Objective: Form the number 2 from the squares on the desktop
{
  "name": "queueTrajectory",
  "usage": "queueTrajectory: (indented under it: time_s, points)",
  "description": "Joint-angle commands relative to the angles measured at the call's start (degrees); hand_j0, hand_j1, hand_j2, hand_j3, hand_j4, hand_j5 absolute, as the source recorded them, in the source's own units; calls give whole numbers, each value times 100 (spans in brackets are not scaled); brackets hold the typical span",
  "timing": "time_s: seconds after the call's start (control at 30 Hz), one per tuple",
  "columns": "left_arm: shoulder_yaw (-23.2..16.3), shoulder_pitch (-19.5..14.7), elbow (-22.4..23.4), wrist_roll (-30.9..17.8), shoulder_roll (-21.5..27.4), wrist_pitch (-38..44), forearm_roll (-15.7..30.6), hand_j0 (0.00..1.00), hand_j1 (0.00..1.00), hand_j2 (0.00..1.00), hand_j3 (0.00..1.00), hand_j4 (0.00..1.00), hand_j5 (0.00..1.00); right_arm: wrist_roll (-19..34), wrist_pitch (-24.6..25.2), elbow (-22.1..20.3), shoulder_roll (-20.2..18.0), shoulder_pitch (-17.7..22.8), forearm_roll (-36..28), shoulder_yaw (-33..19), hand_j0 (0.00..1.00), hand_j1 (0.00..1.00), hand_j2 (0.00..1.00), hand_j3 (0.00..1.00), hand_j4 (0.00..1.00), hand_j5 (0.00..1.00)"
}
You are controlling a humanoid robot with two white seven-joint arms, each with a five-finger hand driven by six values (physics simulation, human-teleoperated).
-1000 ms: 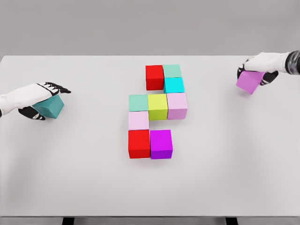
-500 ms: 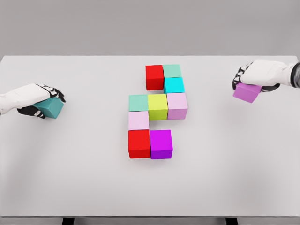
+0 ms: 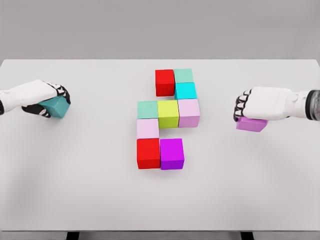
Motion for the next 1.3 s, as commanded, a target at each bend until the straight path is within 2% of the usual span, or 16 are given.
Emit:
queueTrajectory:
  time_s: [0.0, 0.1, 0.2, 0.33, 0.7, 0.73, 0.83, 0.87, 1.17, 1.27]
  points:
    - [8, -9, 79, -93, -102, 5, 20, 55, 55, 55, 55, 55, 55, 0, 16, -150, -52, 0, -81, 34, 63, 63, 63, 63, 63, 63]
    - [-1, -158, 325, -111, -321, 5, -6, 56, 56, 56, 56, 56, 56, 0, 16, -150, 27, 88, -248, 139, 63, 63, 63, 63, 63, 63]
    - [-1, -299, 501, -137, -506, 5, -24, 56, 56, 56, 56, 56, 56, 0, 16, -158, 282, 141, -248, 394, 63, 63, 63, 63, 63, 63]
    - [-10, -554, 852, -137, -761, 5, -138, 56, 56, 56, 56, 56, 56, 0, 16, -158, 493, 202, -248, 473, 64, 64, 64, 64, 64, 64]
    - [-10, -923, 1292, -251, -1253, 5, -174, 56, 56, 56, 56, 56, 56, 0, 16, -158, 695, 281, -248, 649, 67, 67, 67, 67, 67, 67]
    - [-10, -958, 1292, -251, -1288, 5, -174, 56, 56, 56, 56, 56, 56, 0, 16, -158, 704, 281, -239, 649, 70, 70, 70, 70, 70, 70]
    - [-10, -1063, 1371, -251, -1429, 5, -191, 56, 56, 56, 56, 56, 56, 0, 16, -158, 721, 290, -213, 649, 87, 87, 87, 87, 87, 87]
    - [-10, -1090, 1415, -251, -1481, 5, -209, 56, 56, 56, 56, 56, 56, 0, 16, -150, 721, 290, -204, 649, 88, 88, 88, 88, 88, 88]
    - [-1, -1292, 1573, -304, -1815, 5, -218, 56, 56, 56, 56, 56, 56, 0, 16, -150, 704, 290, -187, 649, 90, 90, 90, 90, 90, 90]
    - [-1, -1310, 1582, -304, -1956, 5, -218, 56, 56, 56, 56, 56, 56, 0, 16, -150, 625, 281, -204, 552, 99, 99, 99, 99, 99, 99]
